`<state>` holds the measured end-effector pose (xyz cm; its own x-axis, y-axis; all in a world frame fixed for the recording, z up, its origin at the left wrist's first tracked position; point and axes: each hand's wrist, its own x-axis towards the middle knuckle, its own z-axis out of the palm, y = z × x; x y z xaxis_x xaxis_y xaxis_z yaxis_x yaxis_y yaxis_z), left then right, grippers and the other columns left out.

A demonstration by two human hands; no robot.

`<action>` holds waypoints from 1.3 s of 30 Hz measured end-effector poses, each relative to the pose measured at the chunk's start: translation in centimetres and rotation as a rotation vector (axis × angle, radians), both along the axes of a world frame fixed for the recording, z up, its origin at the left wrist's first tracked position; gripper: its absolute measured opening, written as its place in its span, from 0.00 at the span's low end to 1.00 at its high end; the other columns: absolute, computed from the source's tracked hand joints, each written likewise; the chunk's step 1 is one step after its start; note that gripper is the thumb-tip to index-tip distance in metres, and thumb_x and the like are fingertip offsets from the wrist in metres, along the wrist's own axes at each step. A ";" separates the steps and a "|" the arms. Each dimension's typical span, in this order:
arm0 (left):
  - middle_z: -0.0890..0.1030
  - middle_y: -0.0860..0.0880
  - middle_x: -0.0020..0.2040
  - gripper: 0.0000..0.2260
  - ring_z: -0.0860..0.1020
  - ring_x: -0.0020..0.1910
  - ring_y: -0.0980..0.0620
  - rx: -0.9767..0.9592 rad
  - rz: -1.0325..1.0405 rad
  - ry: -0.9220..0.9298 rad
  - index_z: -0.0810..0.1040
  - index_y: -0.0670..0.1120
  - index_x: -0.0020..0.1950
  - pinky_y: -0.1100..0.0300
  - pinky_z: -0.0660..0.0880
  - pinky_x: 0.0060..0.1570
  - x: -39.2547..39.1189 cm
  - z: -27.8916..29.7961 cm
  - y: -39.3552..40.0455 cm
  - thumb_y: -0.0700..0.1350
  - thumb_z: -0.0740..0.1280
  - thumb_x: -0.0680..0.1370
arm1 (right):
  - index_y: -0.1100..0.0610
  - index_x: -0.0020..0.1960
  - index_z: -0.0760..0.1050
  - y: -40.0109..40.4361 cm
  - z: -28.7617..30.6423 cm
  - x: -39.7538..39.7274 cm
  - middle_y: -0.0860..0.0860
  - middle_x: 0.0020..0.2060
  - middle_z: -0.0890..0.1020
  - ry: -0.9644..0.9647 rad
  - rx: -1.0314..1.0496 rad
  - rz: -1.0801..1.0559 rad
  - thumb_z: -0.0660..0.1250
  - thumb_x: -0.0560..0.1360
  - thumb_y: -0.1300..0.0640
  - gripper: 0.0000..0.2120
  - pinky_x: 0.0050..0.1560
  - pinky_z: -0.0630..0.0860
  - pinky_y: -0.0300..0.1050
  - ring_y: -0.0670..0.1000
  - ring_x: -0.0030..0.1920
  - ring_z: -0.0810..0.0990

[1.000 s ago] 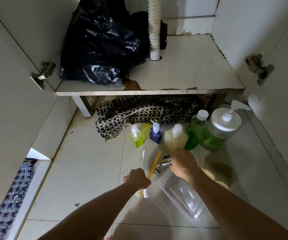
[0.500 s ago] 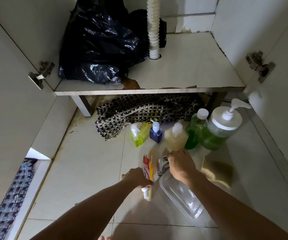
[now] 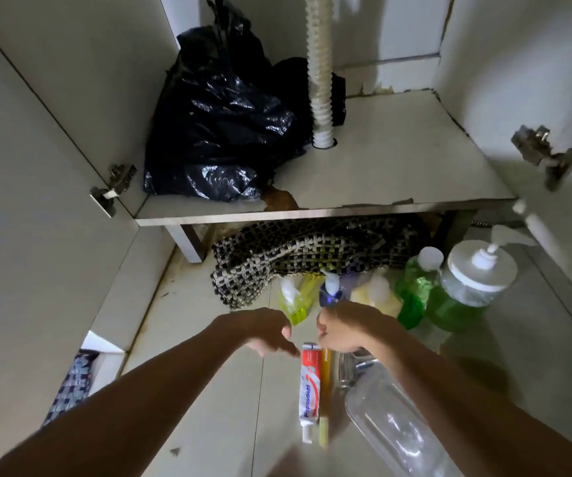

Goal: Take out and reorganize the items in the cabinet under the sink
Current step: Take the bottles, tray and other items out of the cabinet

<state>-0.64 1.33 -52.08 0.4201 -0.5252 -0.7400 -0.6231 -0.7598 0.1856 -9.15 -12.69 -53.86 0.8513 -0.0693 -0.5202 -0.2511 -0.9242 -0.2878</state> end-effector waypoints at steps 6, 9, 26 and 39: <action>0.82 0.50 0.45 0.14 0.78 0.35 0.55 -0.284 0.122 -0.132 0.78 0.46 0.55 0.63 0.74 0.35 7.6 10.9 -0.2 0.55 0.64 0.78 | 0.55 0.52 0.82 -1.5 7.7 3.3 0.52 0.47 0.84 -0.250 0.128 -0.010 0.65 0.76 0.52 0.11 0.44 0.76 0.39 0.48 0.43 0.80; 0.83 0.45 0.47 0.12 0.78 0.37 0.53 -0.609 0.344 -0.326 0.81 0.42 0.53 0.62 0.74 0.38 12.2 13.6 -0.2 0.49 0.67 0.77 | 0.55 0.50 0.82 -3.0 10.6 5.1 0.48 0.38 0.81 -0.479 0.114 -0.098 0.67 0.74 0.52 0.09 0.44 0.70 0.37 0.46 0.40 0.75; 0.72 0.40 0.68 0.68 0.71 0.66 0.38 -0.751 0.946 -0.599 0.64 0.45 0.72 0.40 0.68 0.64 32.6 13.4 -1.6 0.76 0.66 0.35 | 0.55 0.74 0.61 -11.4 13.7 32.6 0.51 0.71 0.68 -0.530 0.685 -0.914 0.73 0.64 0.36 0.46 0.70 0.66 0.50 0.53 0.70 0.68; 0.80 0.38 0.57 0.30 0.78 0.56 0.37 -0.906 1.108 -0.430 0.78 0.41 0.60 0.42 0.74 0.59 32.0 13.5 0.1 0.52 0.76 0.61 | 0.59 0.64 0.75 -6.5 13.8 34.7 0.58 0.57 0.79 -0.541 0.639 -0.714 0.64 0.75 0.65 0.18 0.50 0.74 0.46 0.56 0.52 0.77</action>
<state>31.31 1.48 -38.57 0.9979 -0.0031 -0.0648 0.0499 -0.6013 0.7974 25.60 -19.19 -40.04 0.8486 -0.4874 -0.2057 -0.3648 -0.2576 -0.8947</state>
